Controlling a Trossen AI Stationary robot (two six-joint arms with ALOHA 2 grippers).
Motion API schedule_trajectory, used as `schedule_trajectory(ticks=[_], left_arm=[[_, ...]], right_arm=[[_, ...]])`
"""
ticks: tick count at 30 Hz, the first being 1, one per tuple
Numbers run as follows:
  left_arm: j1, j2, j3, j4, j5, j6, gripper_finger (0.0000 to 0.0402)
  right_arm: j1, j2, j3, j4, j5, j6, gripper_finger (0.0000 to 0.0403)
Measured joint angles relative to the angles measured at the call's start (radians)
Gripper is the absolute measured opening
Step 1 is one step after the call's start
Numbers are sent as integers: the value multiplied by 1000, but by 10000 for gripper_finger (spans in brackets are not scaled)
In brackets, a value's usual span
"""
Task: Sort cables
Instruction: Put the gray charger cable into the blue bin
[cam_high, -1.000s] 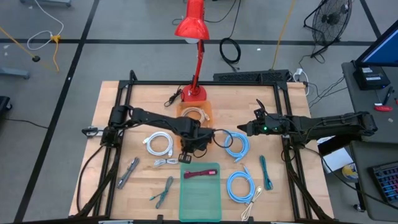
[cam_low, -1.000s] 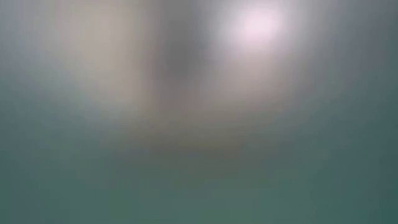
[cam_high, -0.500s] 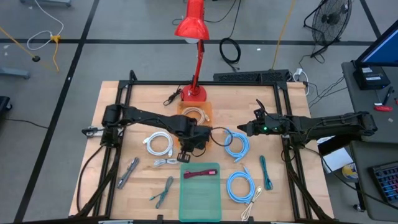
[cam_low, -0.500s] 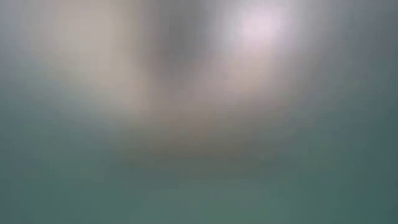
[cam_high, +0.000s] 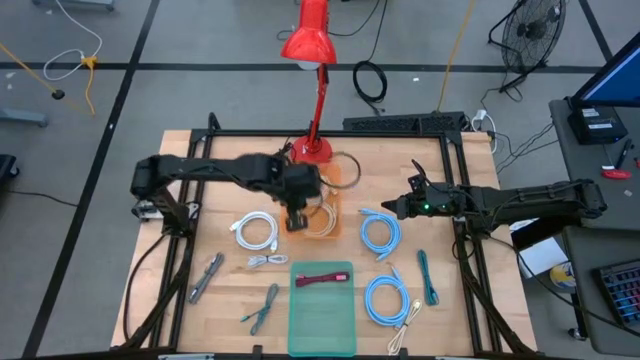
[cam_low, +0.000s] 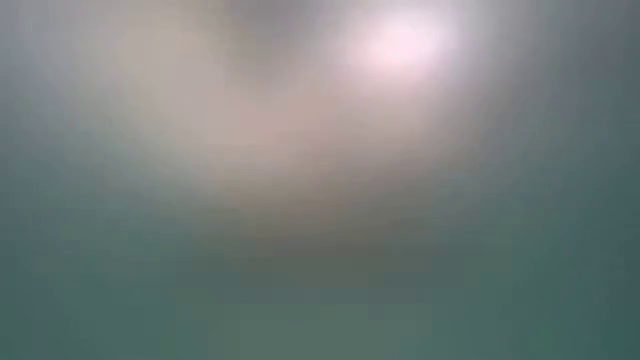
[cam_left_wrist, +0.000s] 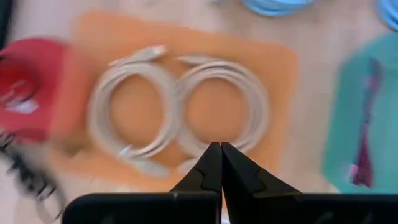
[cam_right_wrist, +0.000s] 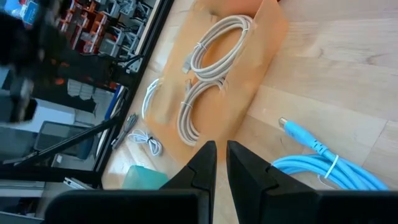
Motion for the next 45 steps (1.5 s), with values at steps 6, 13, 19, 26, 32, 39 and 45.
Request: schedule_trajectory(ticks=[6,13,19,26,32,39,45], left_arm=[[55,-30,0,-97,-47,-131,10],[67,-31,0,-197,-121,-298,32],[60,-32,-4,-388,-152,-446,58],[19,-60,-160,-349,-122,-613,82],[-74,-81,-329,-275,-69,-731,77],[-238,-151,-364,-248,-32,-905,77],[-432,-215,-364,-266,79,-1208,77]], right_arm=[[0,0,0,0,-62,1,29],[0,0,0,-1,-193,-9,29],[0,-7,0,5,-259,-37,29],[-4,-27,0,4,-285,-89,29],[-5,-42,0,5,-310,-121,29],[-25,-43,0,4,-333,-138,29],[-35,-43,0,1,-337,-153,29]])
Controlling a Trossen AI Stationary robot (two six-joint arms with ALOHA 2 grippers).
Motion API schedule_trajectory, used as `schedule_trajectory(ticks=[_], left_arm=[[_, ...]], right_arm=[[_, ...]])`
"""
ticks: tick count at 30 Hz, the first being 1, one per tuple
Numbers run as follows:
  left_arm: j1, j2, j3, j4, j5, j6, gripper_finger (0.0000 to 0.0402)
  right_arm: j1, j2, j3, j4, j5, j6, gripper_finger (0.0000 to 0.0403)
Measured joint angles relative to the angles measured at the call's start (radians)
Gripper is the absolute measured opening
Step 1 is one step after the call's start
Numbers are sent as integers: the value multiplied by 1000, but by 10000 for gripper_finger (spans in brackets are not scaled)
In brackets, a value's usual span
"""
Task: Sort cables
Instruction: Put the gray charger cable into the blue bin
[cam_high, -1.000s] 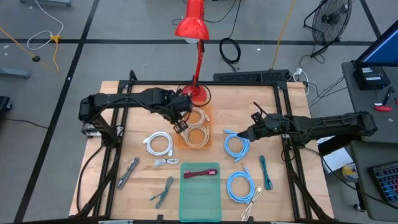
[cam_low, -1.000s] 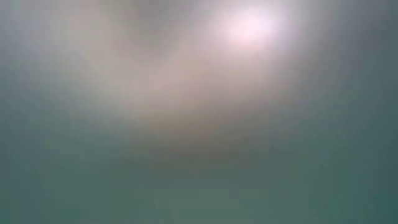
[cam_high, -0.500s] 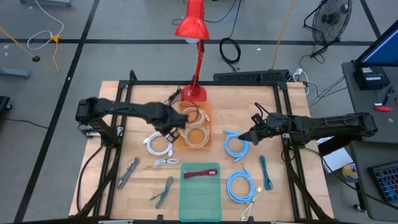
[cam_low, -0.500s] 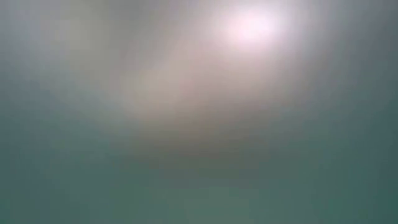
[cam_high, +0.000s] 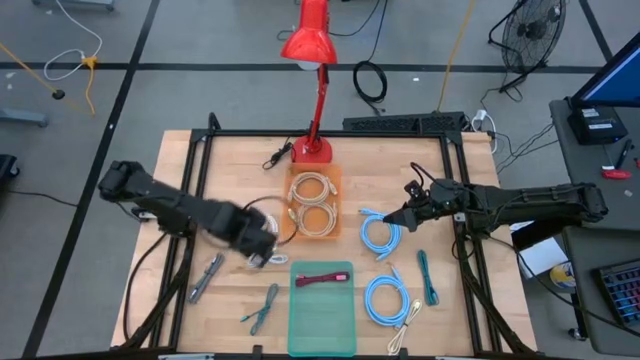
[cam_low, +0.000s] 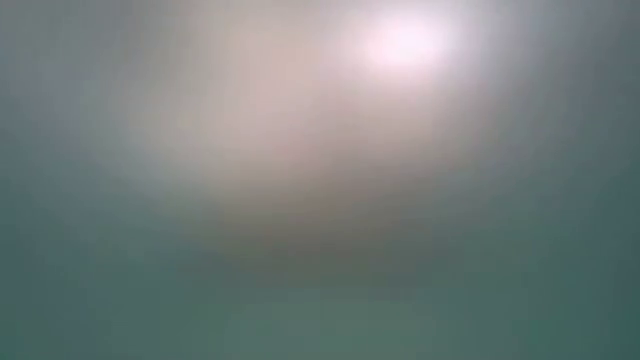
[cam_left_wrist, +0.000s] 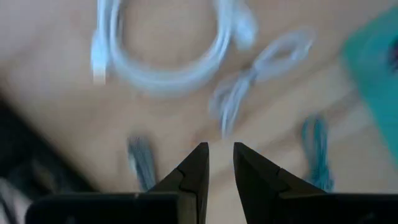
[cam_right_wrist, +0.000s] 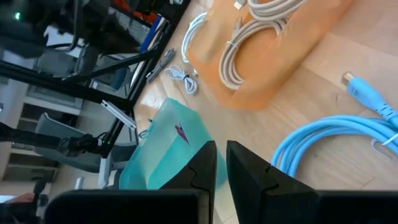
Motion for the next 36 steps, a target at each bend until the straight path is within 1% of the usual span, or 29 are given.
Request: schedule_trajectory(ticks=[2,4,7,10,13,16,20,22,24,26,29,32,36], left_arm=[[-88,-11,-3,-49,-12,-129,77],[-147,-18,-6,-95,-17,-247,77],[-223,-29,-54,-122,-4,-392,77],[-272,-65,-122,-43,28,-495,85],[-316,-93,-216,64,44,-579,107],[-343,-116,-315,132,104,-639,147],[-367,-120,-414,171,171,-643,206],[-372,-119,-455,211,189,-631,227],[-374,-120,-489,266,201,-620,238],[-374,-119,-519,331,204,-617,238],[-374,-119,-557,393,204,-618,225],[-374,-119,-589,408,208,-618,202],[-374,-120,-615,423,224,-599,159]], right_arm=[[0,0,0,2,2,-14,29],[-6,2,0,1,4,-33,29],[-24,2,0,3,4,-44,29],[-50,2,0,3,0,-45,29],[-74,2,0,4,-21,-42,29],[-91,2,0,4,-32,-41,29],[-110,2,0,13,-76,-38,29],[-112,2,0,12,-78,-38,29],[-112,2,0,12,-78,-37,29],[-112,2,0,12,-78,-28,29],[-112,2,0,12,-79,-18,29],[-111,2,0,12,-79,-12,29],[-111,2,0,12,-79,-12,29]])
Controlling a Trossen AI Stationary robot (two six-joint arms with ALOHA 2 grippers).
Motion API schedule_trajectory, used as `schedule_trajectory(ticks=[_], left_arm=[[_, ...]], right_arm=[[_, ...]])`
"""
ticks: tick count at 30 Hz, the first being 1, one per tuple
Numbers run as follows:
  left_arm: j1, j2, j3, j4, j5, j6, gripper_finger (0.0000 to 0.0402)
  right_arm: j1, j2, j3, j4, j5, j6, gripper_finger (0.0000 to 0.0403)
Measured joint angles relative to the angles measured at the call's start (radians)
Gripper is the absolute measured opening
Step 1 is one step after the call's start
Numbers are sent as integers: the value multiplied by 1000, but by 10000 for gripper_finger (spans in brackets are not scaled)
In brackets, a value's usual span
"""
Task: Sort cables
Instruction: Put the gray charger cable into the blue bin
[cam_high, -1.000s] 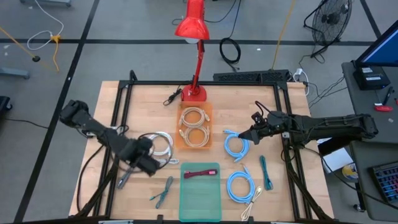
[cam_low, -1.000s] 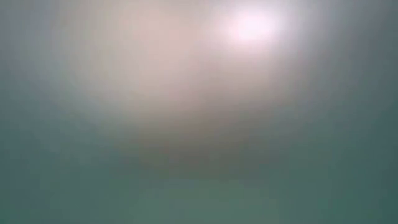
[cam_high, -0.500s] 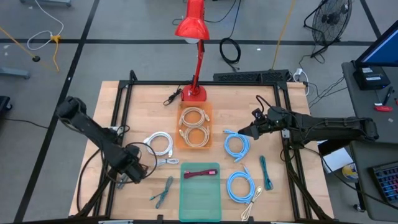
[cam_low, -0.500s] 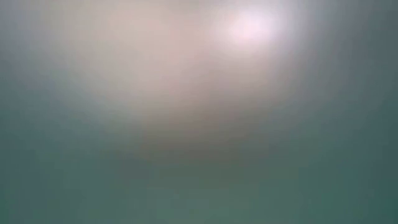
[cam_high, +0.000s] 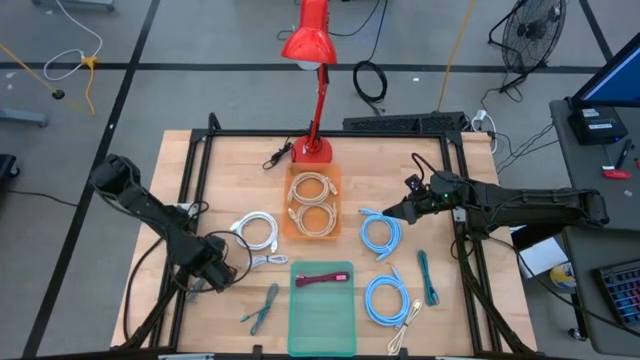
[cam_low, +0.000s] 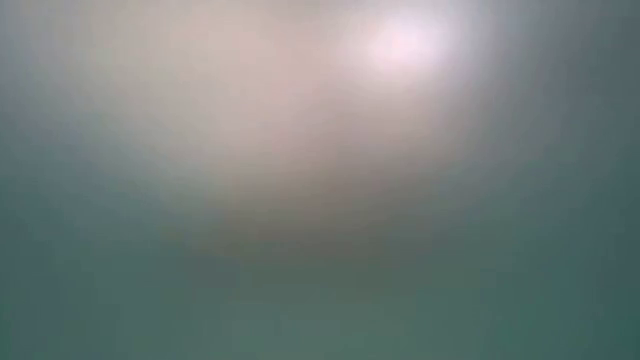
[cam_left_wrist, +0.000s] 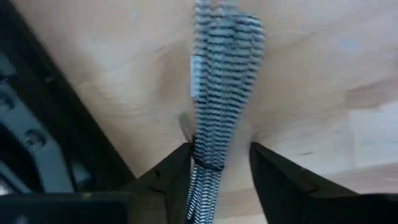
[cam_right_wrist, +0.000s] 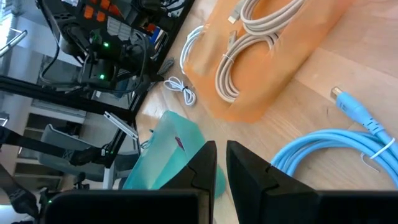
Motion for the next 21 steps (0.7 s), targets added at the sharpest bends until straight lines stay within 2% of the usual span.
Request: schedule_trajectory(ticks=[8,11,14,18,21], left_arm=[[11,2,10,21,4,72,19],[22,2,69,19,4,136,20],[36,2,170,-50,-26,224,15],[71,2,373,-192,-153,341,15],[117,2,533,-228,-298,473,15]], right_arm=[[0,0,0,7,0,0,29],[0,0,0,19,0,-1,29],[0,0,0,25,1,-3,29],[0,0,0,47,2,-3,29],[0,0,0,45,2,-5,29]])
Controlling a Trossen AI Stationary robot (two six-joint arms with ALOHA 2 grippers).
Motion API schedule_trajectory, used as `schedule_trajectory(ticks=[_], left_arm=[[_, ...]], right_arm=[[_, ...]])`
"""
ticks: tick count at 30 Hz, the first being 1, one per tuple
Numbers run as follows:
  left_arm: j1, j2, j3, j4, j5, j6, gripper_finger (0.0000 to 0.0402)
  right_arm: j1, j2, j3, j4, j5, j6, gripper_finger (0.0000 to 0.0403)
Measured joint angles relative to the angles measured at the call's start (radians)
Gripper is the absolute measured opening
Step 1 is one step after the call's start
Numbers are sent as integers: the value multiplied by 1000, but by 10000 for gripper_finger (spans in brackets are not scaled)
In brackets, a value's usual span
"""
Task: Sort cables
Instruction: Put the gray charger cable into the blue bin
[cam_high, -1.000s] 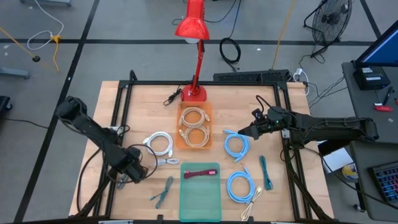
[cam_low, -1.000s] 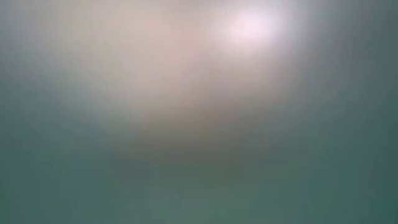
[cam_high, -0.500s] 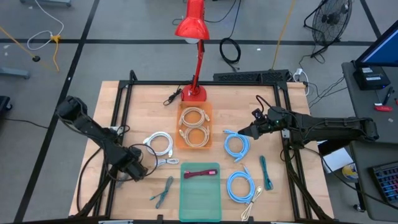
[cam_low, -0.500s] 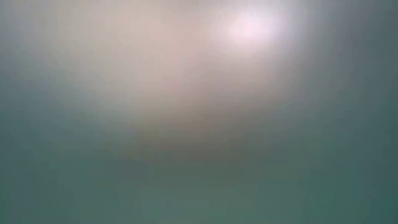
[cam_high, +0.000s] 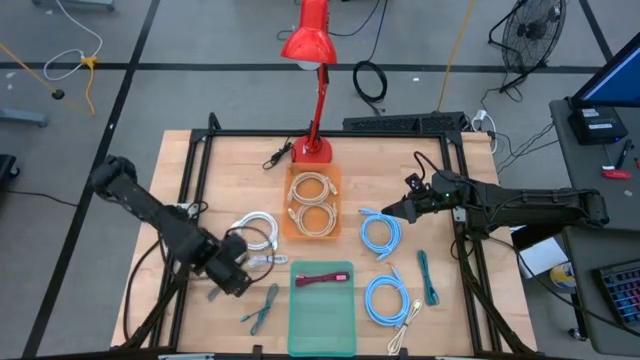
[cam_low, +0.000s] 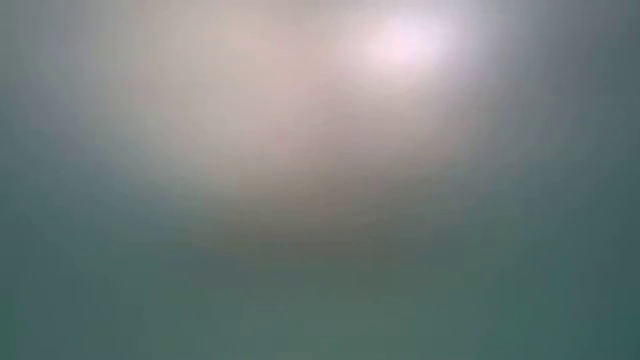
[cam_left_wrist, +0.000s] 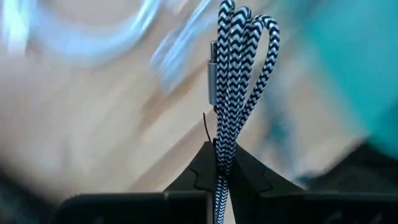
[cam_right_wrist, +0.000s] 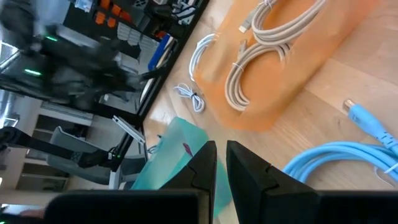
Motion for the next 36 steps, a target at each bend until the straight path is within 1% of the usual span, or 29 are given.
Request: schedule_trajectory(ticks=[2,3,5,7,9,13,20,23,26,30,36], left_arm=[[44,2,99,5,-91,99,15],[74,11,145,6,-121,155,15],[140,41,223,7,-146,273,15],[203,88,293,8,-140,391,15],[260,144,350,24,-100,517,15],[342,286,440,85,30,736,15],[395,529,572,84,203,1025,15],[406,603,611,82,251,1098,15],[415,646,651,89,278,1152,15],[425,673,689,120,298,1183,15],[429,673,692,145,312,1195,15]], right_arm=[[0,0,0,0,3,-5,29],[0,0,0,-1,3,-8,29],[-3,0,0,-1,4,-19,29],[-10,0,0,0,5,-20,29],[-18,0,0,-1,5,-20,29],[-34,0,0,-1,5,-21,29],[-70,0,0,-1,5,-36,29],[-80,0,0,-1,3,-36,29],[-85,0,0,-1,3,-39,29],[-85,0,0,-1,3,-40,29],[-85,0,0,-2,0,-40,29]])
